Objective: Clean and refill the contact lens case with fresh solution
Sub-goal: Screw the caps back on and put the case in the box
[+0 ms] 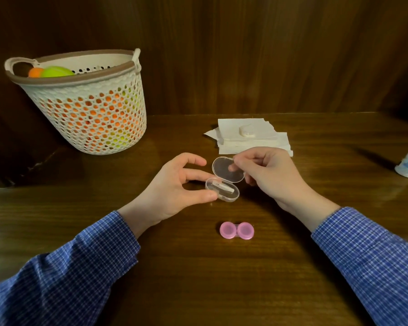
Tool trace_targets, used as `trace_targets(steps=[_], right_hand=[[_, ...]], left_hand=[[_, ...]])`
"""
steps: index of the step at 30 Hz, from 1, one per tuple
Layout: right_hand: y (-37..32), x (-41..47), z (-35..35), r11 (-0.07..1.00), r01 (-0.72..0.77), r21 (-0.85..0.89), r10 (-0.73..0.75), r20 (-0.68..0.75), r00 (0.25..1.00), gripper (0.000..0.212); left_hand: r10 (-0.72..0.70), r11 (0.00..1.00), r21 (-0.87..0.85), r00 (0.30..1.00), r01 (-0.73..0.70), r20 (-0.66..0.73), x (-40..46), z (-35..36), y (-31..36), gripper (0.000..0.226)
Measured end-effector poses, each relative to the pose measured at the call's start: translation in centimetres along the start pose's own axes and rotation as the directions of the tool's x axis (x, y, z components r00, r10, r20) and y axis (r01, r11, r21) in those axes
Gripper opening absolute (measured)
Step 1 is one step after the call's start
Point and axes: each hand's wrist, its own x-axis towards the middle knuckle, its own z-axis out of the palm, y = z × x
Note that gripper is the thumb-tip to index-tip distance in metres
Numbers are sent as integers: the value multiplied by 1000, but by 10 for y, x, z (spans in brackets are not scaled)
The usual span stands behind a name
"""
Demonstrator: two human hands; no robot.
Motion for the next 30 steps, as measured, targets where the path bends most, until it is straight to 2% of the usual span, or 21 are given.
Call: trace_targets(steps=[4,6,7,8,10,13,15,19,23,26,28,30], right_hand=[[-5,-3,-3,1000,3,-1,-3,-82,997,9],[-9,-10,-9,993,85,-77,-96,-153,983,13],[-10,-16,-13,983,143,-116,-159,-145,977,13],[-12,-24,-17,969,203,-142,-217,-95,972,12],[-11,-42,-26,938,302,-173,-286,112,952,9],[-5,-67,-33,898,363,-250,-235,427,873,16],[-3,-75,-33,864,392,-316,-195,508,839,17],[-2,-75,-30,831,436,-347,-217,519,827,13],[1,-75,-30,840,446,-309,-238,529,815,7],[0,-71,-33,891,395,-222,-280,416,865,14],[0,-65,-34,900,374,-224,-302,299,905,16],[1,-61,-30,896,352,-269,-288,250,924,17]], left_hand=[[-40,999,17,997,41,-69,1,4,0,86],[-37,997,58,995,43,-88,1,6,-2,93],[-28,996,83,995,37,-99,1,7,-2,93],[-10,994,111,994,22,-110,1,7,-3,87],[29,986,164,994,-11,-109,2,7,-1,72],[44,976,218,996,-27,-74,3,8,-2,67],[38,970,241,998,-27,-43,4,8,-4,71],[31,969,245,999,-38,31,5,9,-7,94],[46,968,245,998,-57,52,6,9,-8,96],[57,971,226,995,-75,83,6,8,-7,96],[60,973,218,993,-81,98,5,9,-6,94],[55,973,216,993,-76,103,4,9,-5,93]])
